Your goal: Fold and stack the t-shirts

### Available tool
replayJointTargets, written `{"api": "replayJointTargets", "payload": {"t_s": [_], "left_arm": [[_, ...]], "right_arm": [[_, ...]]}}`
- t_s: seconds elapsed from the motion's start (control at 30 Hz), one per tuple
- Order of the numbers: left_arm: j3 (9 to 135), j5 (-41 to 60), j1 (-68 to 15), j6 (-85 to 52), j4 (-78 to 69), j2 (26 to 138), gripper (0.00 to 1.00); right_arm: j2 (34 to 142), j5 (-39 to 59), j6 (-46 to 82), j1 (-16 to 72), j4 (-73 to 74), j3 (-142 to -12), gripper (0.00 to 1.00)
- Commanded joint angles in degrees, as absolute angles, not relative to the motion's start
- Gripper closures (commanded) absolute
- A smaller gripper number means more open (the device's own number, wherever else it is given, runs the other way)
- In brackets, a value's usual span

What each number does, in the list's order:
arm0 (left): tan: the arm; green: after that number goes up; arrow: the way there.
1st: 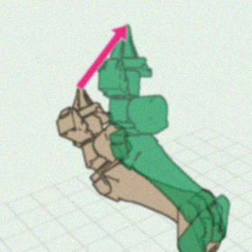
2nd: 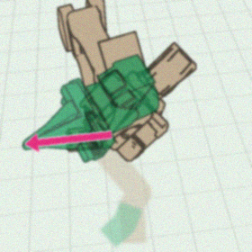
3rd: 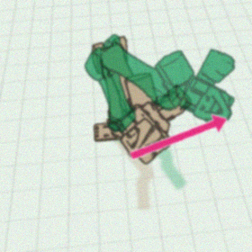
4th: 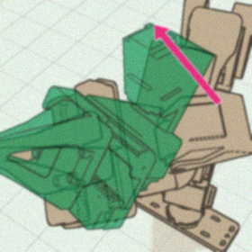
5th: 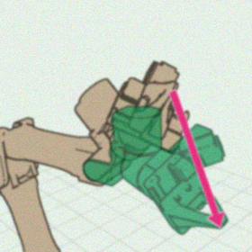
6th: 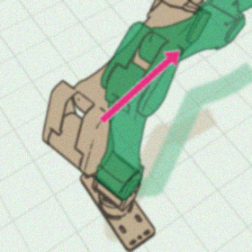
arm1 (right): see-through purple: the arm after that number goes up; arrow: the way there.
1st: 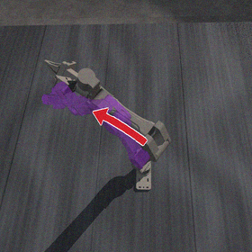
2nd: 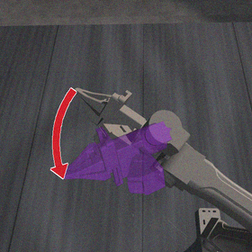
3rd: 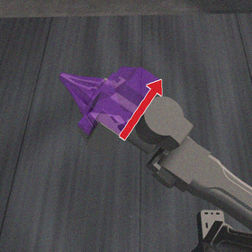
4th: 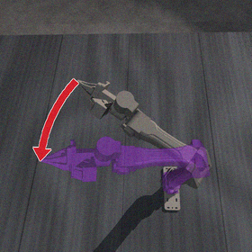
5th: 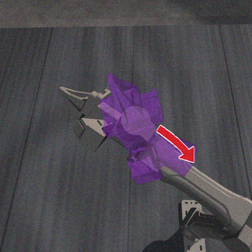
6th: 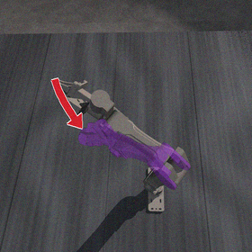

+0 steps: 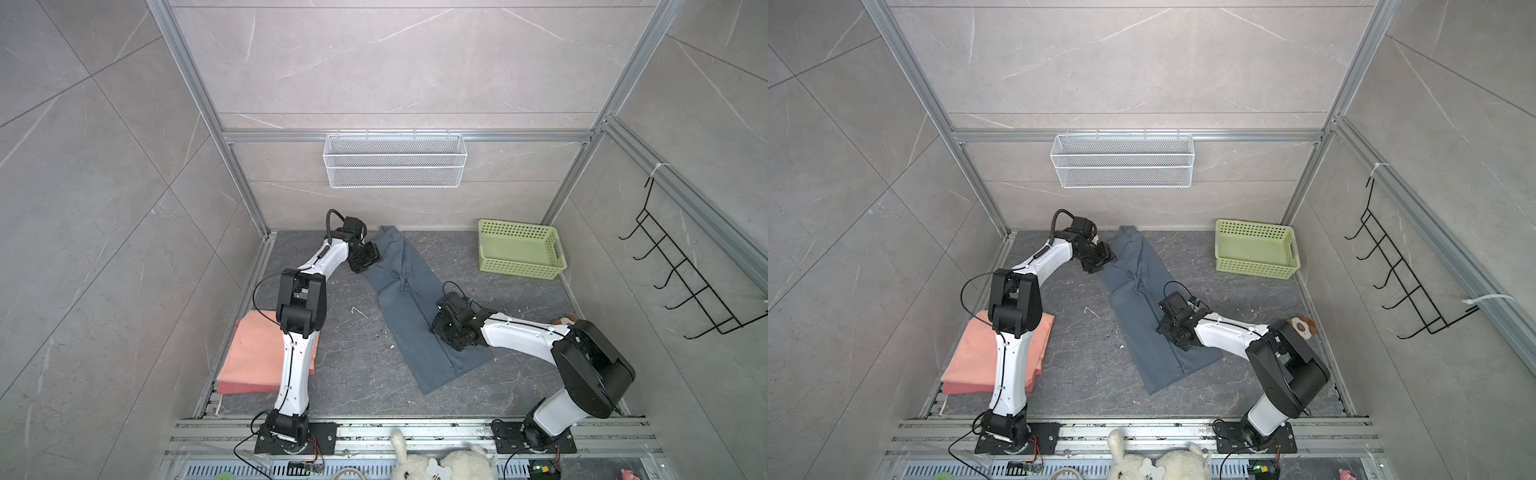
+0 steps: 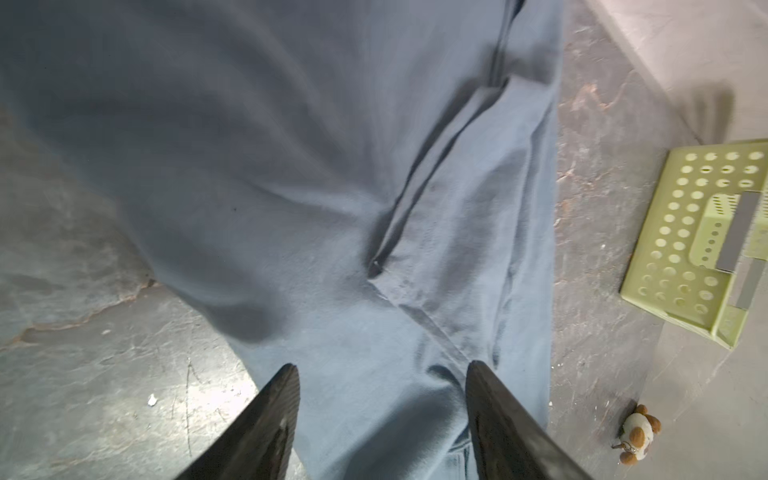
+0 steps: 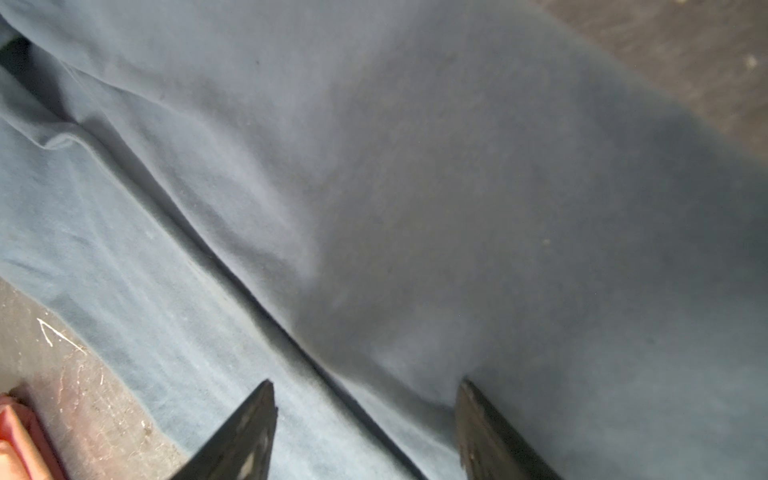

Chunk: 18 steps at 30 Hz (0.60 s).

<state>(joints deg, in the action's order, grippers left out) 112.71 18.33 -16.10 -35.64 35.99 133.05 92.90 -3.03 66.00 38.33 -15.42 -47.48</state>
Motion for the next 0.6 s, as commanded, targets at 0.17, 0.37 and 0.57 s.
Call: {"api": "replayJointTargets", "payload": {"t_s": [0.17,0.37,0.57], "left_arm": [[117.6,16.7,-15.8,-37.2,36.5,140.9,0.34],[126.1,21.2,-15.9,-37.1,37.0,147.6,0.34],[128.7,25.9,-16.9,-39.5,29.2,150.8,0.34]], "right_arm": [[98.4,3.3,70.6,44.5,-27.2,-40.6,0.30],[99.9,3.6,73.8,50.8,-26.8,-39.8,0.30],[107.4,4.8,72.6,57.2,-27.4,-45.5,0.30]]}}
